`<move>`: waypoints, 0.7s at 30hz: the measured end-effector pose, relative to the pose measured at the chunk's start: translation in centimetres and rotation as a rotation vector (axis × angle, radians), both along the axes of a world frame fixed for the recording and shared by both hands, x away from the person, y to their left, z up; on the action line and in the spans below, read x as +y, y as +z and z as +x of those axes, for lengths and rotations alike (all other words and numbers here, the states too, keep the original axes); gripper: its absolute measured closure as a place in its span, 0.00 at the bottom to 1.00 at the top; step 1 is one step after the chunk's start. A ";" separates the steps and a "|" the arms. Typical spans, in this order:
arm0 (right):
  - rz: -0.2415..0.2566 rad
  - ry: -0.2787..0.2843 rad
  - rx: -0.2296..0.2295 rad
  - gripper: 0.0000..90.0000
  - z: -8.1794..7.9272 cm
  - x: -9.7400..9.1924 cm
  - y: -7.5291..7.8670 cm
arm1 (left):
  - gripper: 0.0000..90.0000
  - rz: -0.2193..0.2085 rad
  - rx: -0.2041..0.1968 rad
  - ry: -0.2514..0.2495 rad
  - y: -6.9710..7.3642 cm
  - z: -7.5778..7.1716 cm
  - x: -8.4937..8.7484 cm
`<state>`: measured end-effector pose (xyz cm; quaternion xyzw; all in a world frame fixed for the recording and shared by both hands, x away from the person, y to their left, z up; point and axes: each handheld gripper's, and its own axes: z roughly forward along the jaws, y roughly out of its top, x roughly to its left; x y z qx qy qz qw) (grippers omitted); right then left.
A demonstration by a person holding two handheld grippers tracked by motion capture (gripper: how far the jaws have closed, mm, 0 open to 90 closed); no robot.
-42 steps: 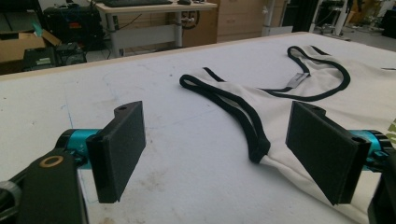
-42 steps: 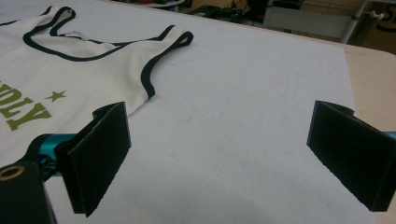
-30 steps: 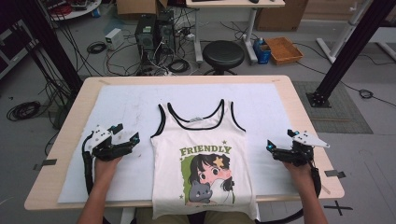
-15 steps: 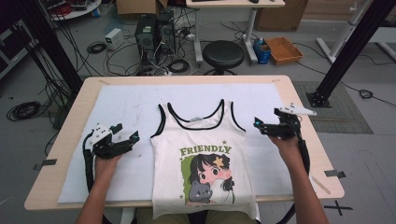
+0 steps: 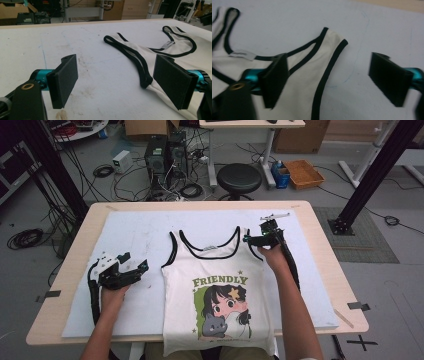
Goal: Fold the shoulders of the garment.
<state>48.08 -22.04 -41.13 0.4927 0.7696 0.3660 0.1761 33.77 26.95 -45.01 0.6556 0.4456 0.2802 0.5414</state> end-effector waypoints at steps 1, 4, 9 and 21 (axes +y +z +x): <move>-0.014 -0.006 0.011 0.22 0.3 0.2 -0.3 | 0.22 0.000 -0.001 0.001 0.0 0.0 0.0; -0.030 -0.028 0.050 0.26 1.4 0.7 -1.6 | 0.22 0.001 -0.003 -0.002 0.0 0.0 0.0; -0.059 -0.035 0.081 0.36 2.0 1.4 -3.1 | 0.22 0.001 0.002 -0.001 0.0 0.1 0.1; -0.122 0.107 0.035 0.90 1.8 3.5 -2.9 | 0.23 0.008 0.011 0.001 0.0 0.2 0.0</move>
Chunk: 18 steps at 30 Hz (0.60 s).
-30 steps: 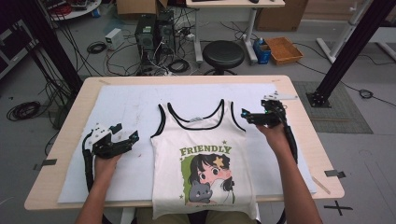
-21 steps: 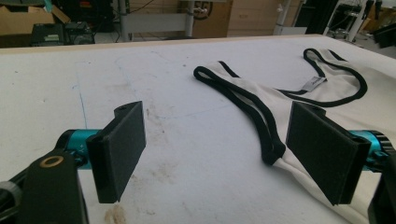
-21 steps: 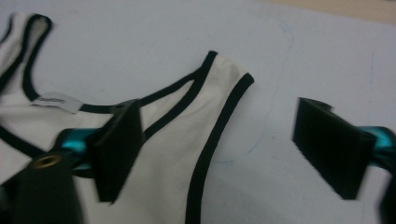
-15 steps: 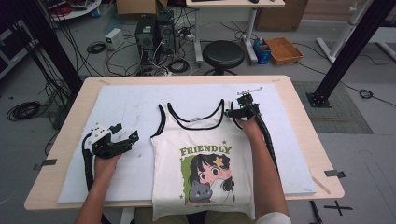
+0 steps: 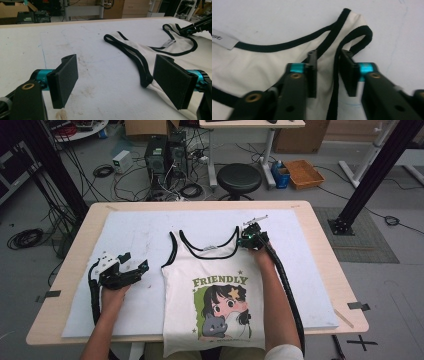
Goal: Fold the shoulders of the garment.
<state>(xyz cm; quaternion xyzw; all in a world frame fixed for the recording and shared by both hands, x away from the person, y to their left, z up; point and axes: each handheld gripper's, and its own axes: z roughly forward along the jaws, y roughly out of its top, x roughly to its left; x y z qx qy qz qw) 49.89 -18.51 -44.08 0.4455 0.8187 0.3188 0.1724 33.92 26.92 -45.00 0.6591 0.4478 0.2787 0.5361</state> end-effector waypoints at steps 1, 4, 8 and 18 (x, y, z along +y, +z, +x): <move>0.004 0.023 0.002 0.94 0.0 0.1 0.0 | 0.23 -0.003 0.001 0.002 0.0 0.0 0.0; 0.031 0.032 0.000 0.97 -0.3 -0.2 0.4 | 0.23 -0.004 0.001 0.001 0.0 0.0 0.0; 0.126 0.050 -0.064 0.97 -1.1 -1.2 1.5 | 0.23 0.000 -0.003 -0.002 0.0 0.0 0.0; 0.120 0.356 -0.202 0.97 -7.2 -2.2 3.6 | 0.23 0.017 -0.005 -0.004 0.0 -0.1 -0.2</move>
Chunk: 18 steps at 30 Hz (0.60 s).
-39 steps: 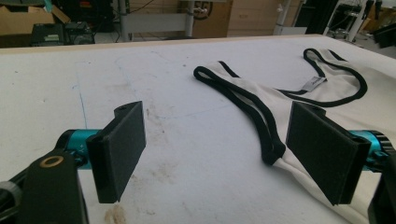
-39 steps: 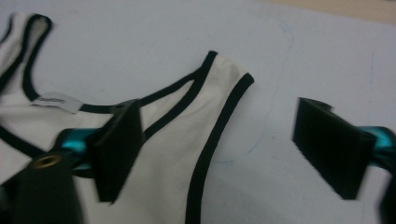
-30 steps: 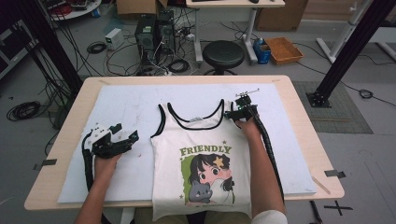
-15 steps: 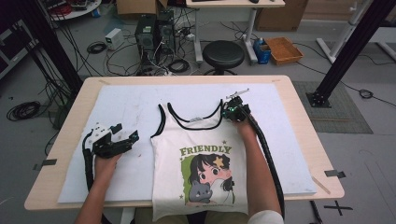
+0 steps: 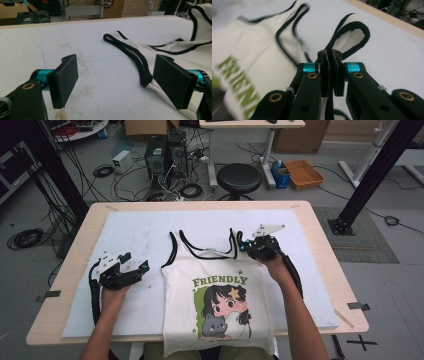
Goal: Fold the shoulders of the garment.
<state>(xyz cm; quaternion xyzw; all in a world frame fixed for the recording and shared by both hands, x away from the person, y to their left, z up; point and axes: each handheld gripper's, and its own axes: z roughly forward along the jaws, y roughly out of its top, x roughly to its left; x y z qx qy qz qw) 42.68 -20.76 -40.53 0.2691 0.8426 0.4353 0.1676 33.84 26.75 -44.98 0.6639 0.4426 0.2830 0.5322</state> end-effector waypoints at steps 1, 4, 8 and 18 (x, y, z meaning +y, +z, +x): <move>-0.011 0.018 0.007 0.97 -0.6 -0.1 -0.3 | 0.23 -0.001 -0.001 0.001 0.0 0.0 0.0; 0.016 0.047 0.062 0.78 -2.3 -0.6 -1.2 | 0.23 0.004 -0.001 -0.001 0.0 0.0 -0.1; 0.131 0.079 0.088 0.63 -4.3 -1.5 -1.0 | 0.23 0.000 0.001 0.005 0.0 0.0 -0.1; 0.106 0.004 0.057 0.35 -2.8 2.4 0.1 | 0.23 -0.003 0.015 0.008 0.0 0.2 0.0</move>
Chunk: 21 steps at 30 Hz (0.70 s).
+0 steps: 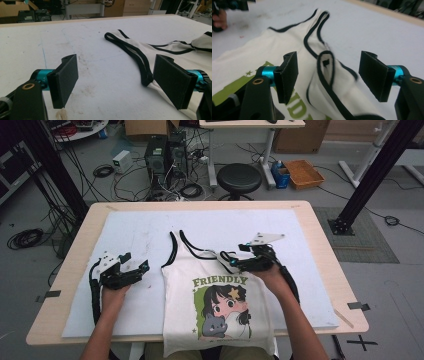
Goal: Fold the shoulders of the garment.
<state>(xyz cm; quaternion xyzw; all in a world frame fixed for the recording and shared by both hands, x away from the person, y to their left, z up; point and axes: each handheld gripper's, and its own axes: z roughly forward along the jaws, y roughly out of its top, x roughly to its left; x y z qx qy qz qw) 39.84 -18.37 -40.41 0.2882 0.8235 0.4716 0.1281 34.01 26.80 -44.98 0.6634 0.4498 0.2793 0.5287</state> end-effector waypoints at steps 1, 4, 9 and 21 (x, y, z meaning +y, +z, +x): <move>-0.074 0.003 -0.002 0.36 0.9 2.1 -0.4 | 0.23 -0.005 0.001 0.002 0.0 0.0 0.0; -0.187 0.025 -0.017 0.51 2.4 4.4 -0.9 | 0.23 -0.006 0.000 0.001 0.0 0.0 0.0; -0.275 0.096 -0.019 0.94 2.9 4.9 -1.0 | 0.23 -0.013 -0.001 -0.001 0.0 0.0 0.1; -0.073 0.196 0.016 0.95 -4.2 -4.3 -1.6 | 0.23 0.014 -0.006 0.001 0.0 -0.1 -0.2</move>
